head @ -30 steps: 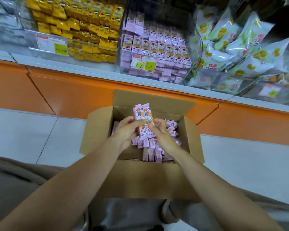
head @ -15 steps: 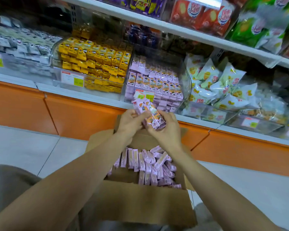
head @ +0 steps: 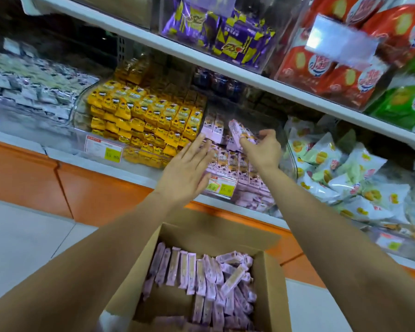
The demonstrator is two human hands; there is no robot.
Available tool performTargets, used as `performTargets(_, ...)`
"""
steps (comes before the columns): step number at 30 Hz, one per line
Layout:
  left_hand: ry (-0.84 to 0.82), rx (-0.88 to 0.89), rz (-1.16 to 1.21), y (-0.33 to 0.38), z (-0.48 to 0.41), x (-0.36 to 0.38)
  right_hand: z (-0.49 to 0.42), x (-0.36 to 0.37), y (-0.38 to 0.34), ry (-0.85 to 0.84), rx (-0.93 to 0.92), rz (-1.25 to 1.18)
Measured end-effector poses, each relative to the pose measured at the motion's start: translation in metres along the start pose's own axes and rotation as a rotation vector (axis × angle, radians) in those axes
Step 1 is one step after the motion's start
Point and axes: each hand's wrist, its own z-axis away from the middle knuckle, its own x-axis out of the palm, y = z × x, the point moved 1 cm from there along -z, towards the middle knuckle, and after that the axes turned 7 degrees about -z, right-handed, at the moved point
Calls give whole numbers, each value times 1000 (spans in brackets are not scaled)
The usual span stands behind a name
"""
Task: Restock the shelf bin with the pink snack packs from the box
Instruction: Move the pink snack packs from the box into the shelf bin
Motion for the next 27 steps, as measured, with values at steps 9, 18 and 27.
performTargets(9,153,29,-1,-1,-1,16,-42,64,9,-103,-9,-21)
performTargets(18,149,-4,-5,3,4,6,12,13,-4,-196,-227,-107)
performTargets(27,30,-217,46,41,122,46,182,6,49,-404,-279,-340)
